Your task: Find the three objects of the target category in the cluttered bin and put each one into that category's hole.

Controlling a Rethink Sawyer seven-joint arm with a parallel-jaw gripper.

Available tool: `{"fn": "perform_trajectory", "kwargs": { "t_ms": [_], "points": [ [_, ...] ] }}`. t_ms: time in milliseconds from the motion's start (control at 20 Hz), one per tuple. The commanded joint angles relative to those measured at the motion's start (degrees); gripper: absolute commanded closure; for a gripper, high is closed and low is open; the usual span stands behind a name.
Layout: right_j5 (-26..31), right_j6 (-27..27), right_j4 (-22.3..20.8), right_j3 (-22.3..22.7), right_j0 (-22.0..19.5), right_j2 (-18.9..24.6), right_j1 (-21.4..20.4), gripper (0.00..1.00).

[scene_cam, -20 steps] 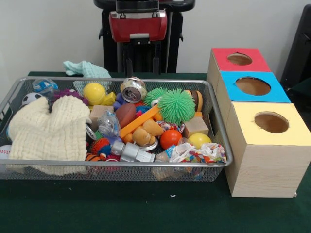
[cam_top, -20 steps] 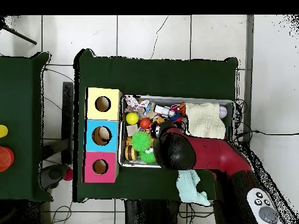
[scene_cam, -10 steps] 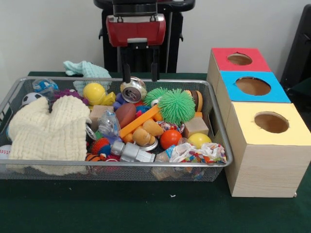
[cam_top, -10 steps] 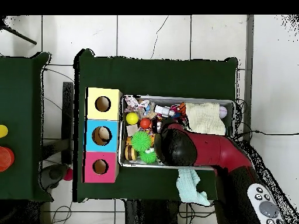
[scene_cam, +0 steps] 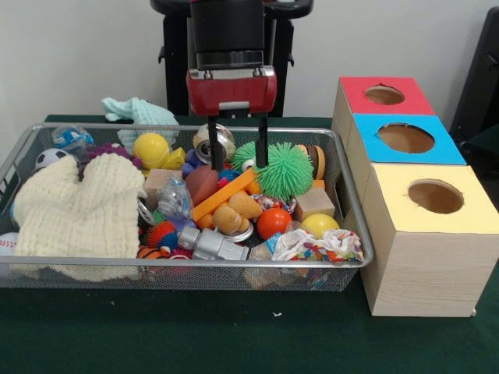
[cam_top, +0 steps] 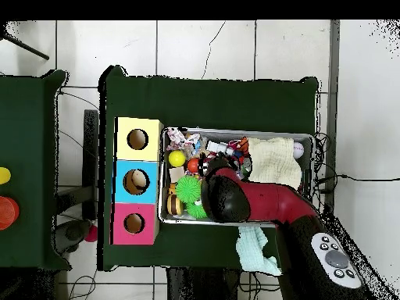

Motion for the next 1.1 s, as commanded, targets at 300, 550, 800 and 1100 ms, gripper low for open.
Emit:
{"fn": "perform_trajectory", "kwargs": {
  "t_ms": [300,550,800,1100],
  "points": [
    [-6.0,7.0,-2.9,-1.6,1.7,-4.1,6.0,0.0],
    [-6.6,6.8,-3.2,-1.4,1.2,-3.7,6.1,0.0],
    [-7.0,6.5,-3.7,-1.6,1.1,-3.9,6.7,0.0],
    [-7.7,6.4,-4.0,-1.8,1.4,-4.3,7.2,0.0]
  ]
}}
